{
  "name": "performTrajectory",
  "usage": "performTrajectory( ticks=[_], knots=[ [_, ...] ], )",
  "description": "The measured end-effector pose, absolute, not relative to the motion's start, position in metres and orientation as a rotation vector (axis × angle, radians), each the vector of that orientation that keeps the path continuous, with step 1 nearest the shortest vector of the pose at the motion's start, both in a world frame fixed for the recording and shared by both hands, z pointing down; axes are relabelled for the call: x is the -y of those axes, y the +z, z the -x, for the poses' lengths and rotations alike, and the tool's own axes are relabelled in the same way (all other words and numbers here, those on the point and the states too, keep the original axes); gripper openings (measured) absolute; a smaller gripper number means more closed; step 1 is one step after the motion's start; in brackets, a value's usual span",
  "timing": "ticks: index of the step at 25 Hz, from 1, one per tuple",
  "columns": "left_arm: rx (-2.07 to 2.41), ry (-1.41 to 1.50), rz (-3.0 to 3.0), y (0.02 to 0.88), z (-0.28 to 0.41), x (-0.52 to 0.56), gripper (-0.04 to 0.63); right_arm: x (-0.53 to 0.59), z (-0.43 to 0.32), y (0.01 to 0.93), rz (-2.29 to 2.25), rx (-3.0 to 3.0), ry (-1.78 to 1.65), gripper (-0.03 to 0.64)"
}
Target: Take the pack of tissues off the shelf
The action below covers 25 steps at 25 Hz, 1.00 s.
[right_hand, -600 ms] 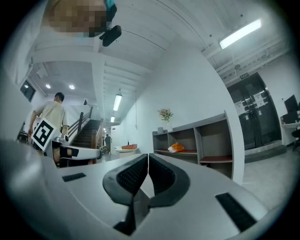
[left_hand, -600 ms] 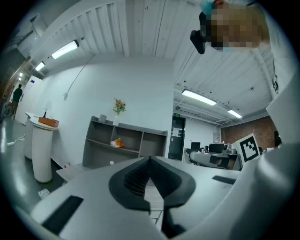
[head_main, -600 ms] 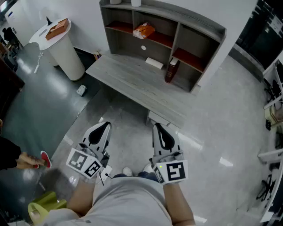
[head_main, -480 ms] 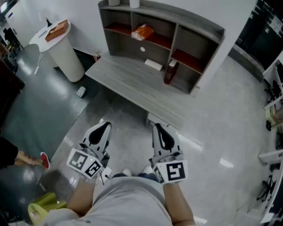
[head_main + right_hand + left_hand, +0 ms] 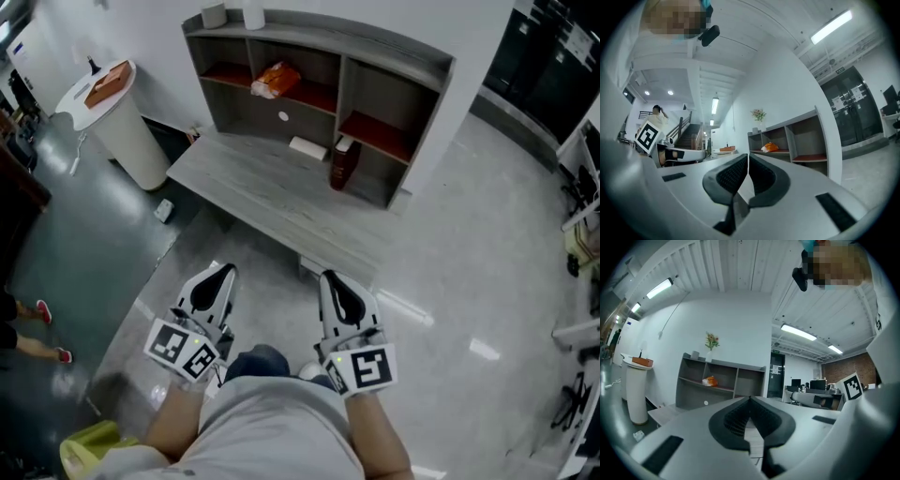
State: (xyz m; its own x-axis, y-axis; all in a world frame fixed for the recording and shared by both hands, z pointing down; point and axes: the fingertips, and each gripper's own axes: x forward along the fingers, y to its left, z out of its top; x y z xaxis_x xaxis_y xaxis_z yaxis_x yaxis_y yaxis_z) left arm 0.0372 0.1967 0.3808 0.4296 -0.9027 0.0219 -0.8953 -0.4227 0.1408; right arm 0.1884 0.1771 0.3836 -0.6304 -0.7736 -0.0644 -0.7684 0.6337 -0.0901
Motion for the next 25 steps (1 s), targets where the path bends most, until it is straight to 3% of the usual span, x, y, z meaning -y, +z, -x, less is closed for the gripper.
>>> performTrajectory(
  ticks=[10,25],
  knots=[
    [1.580,-0.074,-2.519,0.398,-0.051,-0.136,0.015,-0.122,-0.203,0.399,1.337,-2.772,-0.108,0.021],
    [1.467,-0.036,-2.542,0.392,0.031,0.037,0.015,0.029,-0.130,0.398,1.512,-2.775,-0.136,0.021]
  ],
)
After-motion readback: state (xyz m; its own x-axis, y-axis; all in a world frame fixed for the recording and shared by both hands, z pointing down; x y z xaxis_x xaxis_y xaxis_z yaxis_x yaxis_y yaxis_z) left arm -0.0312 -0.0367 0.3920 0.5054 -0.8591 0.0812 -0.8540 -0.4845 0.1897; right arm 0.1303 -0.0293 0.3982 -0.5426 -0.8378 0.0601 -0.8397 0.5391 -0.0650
